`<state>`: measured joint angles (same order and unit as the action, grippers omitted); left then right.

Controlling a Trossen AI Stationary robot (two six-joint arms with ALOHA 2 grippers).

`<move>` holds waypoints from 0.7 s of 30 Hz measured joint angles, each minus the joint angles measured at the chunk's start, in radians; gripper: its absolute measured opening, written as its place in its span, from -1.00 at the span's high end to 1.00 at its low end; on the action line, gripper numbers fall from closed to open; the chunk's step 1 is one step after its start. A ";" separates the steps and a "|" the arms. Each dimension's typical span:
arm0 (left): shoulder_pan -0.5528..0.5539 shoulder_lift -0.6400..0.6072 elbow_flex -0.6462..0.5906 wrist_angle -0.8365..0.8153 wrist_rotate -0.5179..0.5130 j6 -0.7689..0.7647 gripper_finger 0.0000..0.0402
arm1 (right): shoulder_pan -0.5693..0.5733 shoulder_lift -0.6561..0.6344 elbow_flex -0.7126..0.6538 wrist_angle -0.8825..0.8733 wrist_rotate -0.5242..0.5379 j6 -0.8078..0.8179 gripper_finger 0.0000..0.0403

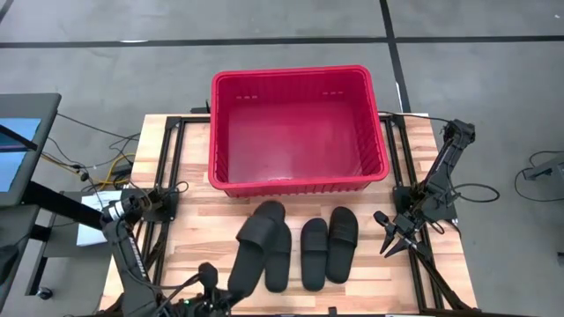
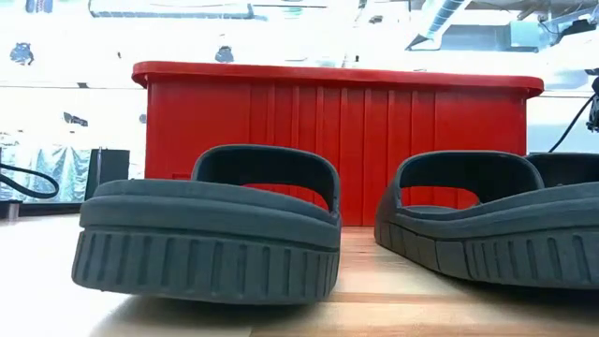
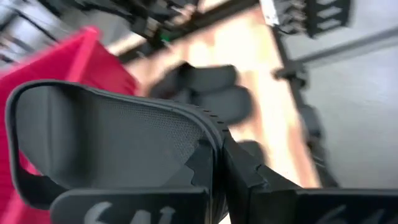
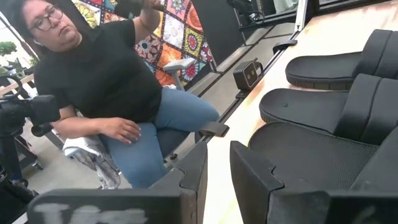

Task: Pick and place slides into bin
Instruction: Put the black slides into the red bin

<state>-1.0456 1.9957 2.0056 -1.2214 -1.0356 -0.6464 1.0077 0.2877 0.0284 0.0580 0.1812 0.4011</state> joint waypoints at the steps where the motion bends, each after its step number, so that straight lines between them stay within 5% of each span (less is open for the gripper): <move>1: 0.004 0.000 0.012 -0.019 -0.025 0.012 1.00 | 0.000 0.000 0.000 0.000 0.000 0.000 0.70; 8: 0.072 0.000 0.085 -0.116 -0.152 0.116 1.00 | 0.000 0.000 0.000 0.000 0.000 0.000 0.70; 21: 0.338 -0.026 0.186 -0.350 -0.132 0.202 1.00 | 0.000 0.000 0.000 -0.002 0.000 0.000 0.70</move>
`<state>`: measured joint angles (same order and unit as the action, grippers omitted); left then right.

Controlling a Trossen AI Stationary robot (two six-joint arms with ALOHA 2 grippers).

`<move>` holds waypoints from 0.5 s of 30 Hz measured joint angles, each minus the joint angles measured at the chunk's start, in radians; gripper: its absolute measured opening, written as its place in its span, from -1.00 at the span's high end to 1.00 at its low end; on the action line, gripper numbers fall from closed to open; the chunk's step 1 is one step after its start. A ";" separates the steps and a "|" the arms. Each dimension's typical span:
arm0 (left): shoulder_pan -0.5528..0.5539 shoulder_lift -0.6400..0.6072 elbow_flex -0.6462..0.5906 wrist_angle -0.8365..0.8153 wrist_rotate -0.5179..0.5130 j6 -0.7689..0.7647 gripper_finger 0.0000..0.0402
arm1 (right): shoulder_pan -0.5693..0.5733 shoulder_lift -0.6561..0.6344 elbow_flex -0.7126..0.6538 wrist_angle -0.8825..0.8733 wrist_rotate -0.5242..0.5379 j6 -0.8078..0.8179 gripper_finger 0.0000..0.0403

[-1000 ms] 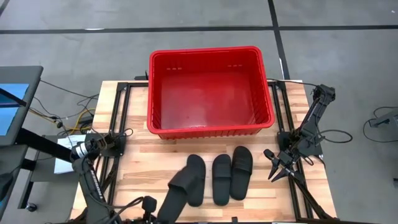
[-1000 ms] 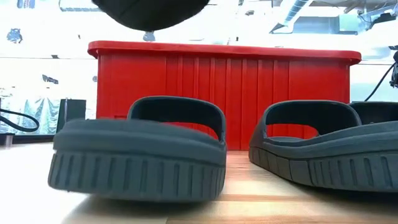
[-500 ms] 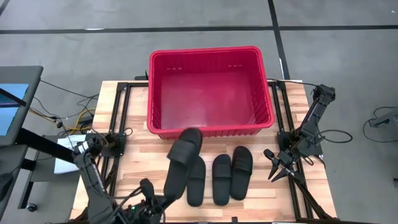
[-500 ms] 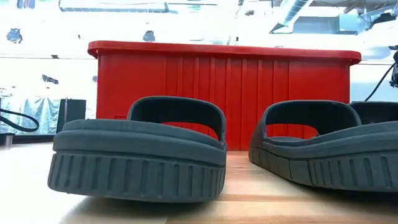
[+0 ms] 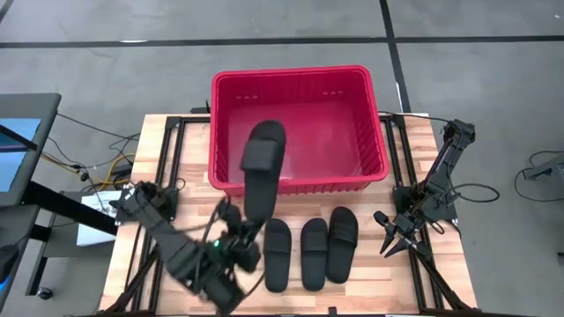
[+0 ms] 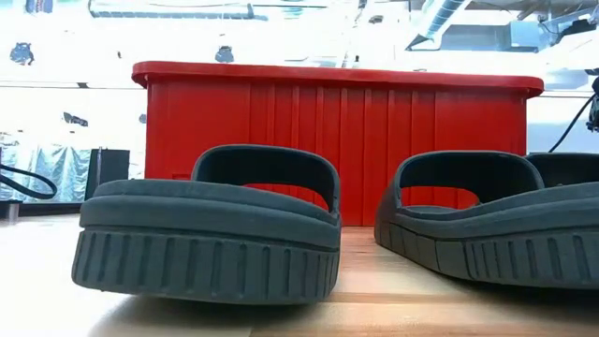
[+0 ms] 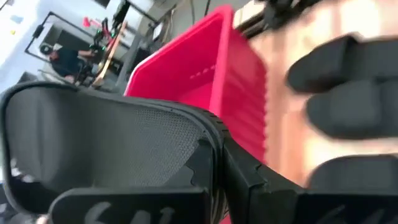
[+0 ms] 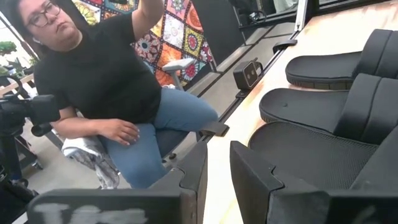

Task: Pick and place slides into bin
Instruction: Put the black slides into the red bin

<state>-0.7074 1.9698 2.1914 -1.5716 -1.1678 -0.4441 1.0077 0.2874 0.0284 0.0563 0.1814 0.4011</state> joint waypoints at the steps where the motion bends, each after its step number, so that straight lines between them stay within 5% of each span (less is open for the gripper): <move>1: 0.026 -0.010 0.000 0.000 0.009 0.023 1.00 | 0.000 0.000 0.000 -0.003 0.000 0.000 0.70; 15: 0.414 -0.161 -0.001 -0.001 0.220 0.299 1.00 | 0.000 0.000 0.000 -0.014 0.000 0.000 0.70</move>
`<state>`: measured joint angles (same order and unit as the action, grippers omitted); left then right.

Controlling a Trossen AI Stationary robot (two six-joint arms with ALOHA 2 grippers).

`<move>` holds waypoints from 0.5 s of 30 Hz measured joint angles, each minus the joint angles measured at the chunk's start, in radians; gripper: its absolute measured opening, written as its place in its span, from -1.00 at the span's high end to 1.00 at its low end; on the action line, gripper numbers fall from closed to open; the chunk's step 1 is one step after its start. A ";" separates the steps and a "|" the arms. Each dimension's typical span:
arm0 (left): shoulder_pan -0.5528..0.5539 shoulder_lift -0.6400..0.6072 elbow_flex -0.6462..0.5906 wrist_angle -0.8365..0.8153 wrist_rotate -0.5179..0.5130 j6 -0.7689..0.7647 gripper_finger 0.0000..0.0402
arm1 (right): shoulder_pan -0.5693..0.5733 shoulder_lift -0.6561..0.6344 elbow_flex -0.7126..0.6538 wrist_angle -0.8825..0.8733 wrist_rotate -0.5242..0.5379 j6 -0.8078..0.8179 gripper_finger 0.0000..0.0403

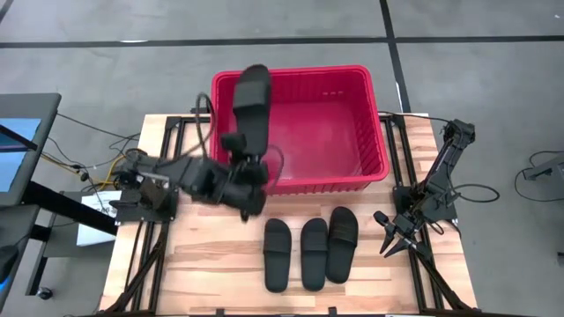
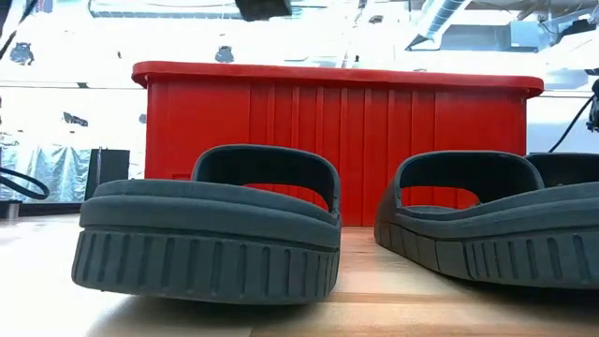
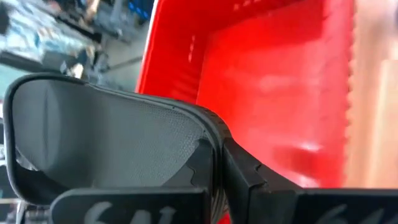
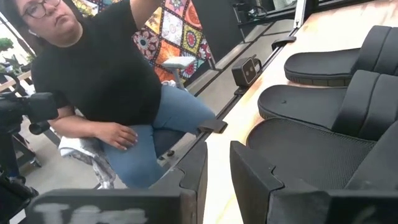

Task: Pick and place slides into bin
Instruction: Put the black slides into the red bin

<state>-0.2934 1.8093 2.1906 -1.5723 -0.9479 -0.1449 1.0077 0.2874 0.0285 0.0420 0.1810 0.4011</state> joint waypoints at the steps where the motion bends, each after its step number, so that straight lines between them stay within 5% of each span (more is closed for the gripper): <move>1: 0.029 -0.002 0.000 0.000 0.018 0.016 1.00 | 0.000 0.000 0.000 -0.003 0.000 0.000 0.70; 15: 0.330 0.008 -0.178 0.144 0.328 0.231 1.00 | 0.000 0.000 0.000 -0.006 0.000 0.000 0.70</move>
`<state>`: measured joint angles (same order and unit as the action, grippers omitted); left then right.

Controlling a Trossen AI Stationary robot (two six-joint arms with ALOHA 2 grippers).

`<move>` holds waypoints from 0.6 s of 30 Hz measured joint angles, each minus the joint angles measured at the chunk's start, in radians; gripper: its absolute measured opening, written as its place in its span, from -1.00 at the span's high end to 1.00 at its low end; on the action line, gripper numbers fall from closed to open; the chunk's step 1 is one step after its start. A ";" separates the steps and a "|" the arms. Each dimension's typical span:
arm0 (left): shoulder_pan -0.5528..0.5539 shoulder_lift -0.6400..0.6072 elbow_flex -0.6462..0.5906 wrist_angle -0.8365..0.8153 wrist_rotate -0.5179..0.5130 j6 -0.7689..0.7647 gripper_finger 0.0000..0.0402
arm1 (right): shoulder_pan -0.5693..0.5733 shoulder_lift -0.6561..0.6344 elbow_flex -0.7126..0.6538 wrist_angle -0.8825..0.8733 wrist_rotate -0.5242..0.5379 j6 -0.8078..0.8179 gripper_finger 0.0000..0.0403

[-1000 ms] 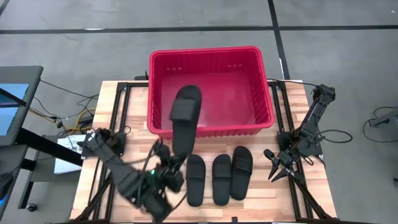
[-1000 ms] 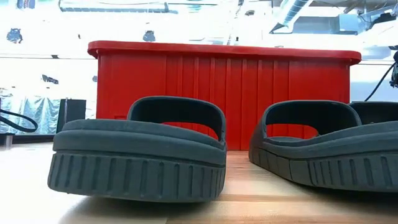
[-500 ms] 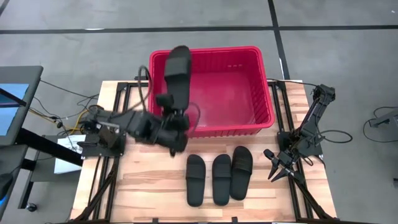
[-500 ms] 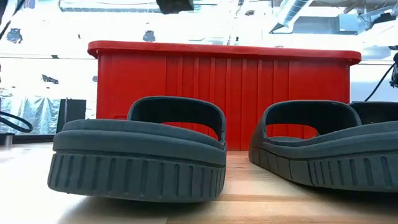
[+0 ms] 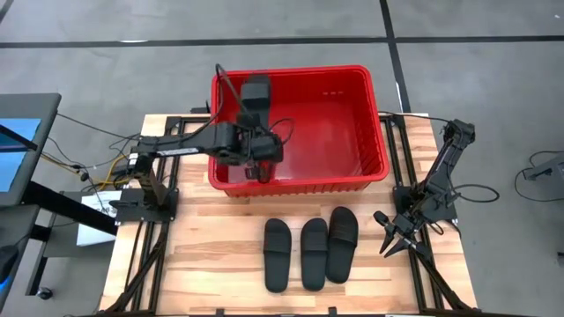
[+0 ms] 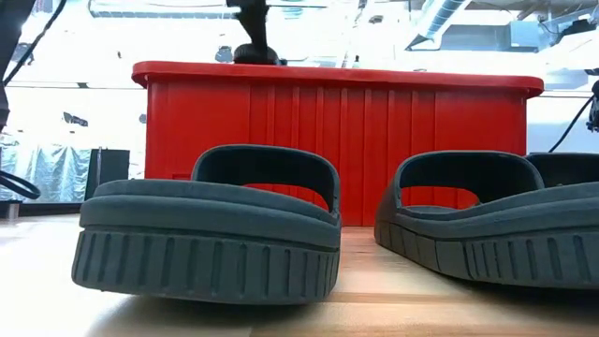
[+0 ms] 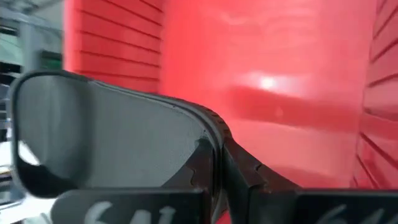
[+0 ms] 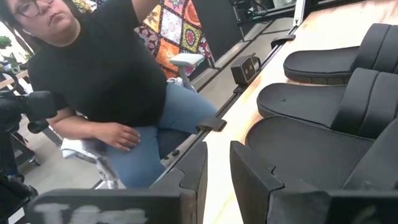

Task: Pick and place slides into bin
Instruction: Put the black slides into the red bin

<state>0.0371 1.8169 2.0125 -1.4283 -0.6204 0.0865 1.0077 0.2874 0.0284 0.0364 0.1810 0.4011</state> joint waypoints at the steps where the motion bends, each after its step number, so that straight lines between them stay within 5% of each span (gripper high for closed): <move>1: 0.016 0.000 -0.022 0.022 0.022 0.010 1.00 | 0.000 0.000 0.000 0.000 0.000 0.000 0.70; 18: 0.244 0.001 -0.405 0.285 0.316 0.121 1.00 | 0.000 0.000 0.000 -0.001 0.000 0.000 0.70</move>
<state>0.2813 1.8175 1.6073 -1.1435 -0.3049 0.2071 1.0077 0.2878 0.0285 0.0357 0.1813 0.4011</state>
